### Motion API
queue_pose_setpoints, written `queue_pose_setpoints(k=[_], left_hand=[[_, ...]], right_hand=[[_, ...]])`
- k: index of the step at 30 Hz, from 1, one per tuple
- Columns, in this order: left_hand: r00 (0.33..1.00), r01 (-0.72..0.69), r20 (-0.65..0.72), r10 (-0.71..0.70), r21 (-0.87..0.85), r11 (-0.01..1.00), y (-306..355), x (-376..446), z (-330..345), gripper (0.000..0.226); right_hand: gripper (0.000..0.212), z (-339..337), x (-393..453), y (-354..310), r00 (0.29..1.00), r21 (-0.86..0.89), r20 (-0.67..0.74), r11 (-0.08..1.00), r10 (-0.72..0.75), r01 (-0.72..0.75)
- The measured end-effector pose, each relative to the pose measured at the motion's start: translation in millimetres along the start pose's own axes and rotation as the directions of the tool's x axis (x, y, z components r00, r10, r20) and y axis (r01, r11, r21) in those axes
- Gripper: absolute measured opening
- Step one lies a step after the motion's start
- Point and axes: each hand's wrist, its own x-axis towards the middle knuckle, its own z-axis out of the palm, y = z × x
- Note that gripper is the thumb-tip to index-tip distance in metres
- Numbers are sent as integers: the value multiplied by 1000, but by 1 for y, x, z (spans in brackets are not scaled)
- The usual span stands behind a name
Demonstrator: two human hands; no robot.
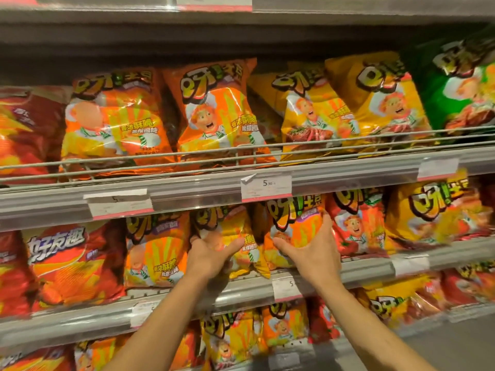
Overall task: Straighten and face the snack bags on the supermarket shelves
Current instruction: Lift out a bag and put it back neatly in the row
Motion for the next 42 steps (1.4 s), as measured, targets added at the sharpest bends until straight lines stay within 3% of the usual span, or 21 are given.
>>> queue_pose_setpoints(k=[5, 13, 17, 21, 26, 32, 37, 42], left_hand=[[999, 35, 47, -28, -162, 986, 3, -3, -2, 58], [996, -55, 59, 70, -231, 971, 0, -8, -9, 47], [994, -93, 40, 103, -200, 975, -4, -7, -13, 66], [990, -112, 69, 127, -189, 976, -8, -6, -14, 67], [981, -176, 53, 185, -151, 973, -9, -5, -4, 66], [964, -259, 42, 263, -68, 963, 1, -10, 34, 91], [949, -315, 4, 316, -17, 949, 13, -19, 73, 65], [968, -248, -13, 249, 79, 966, 25, -26, 110, 77]], right_hand=[[134, -12, 3, 0, 1000, 5, 24, 1000, -12, 12], [136, -24, 6, -4, 997, -7, 64, 999, 34, -34], [129, -27, 3, -13, 1000, -91, 14, 996, -5, 6], [129, -40, 4, -14, 997, -118, 75, 993, -1, 10], [130, -69, 3, 3, 982, -51, 187, 998, -20, 30], [136, -106, -12, 30, 971, 49, 240, 999, -15, 3], [129, -122, -24, 51, 973, 95, 231, 994, 29, -52], [109, -136, -26, 64, 978, 193, 200, 977, 50, -90]])
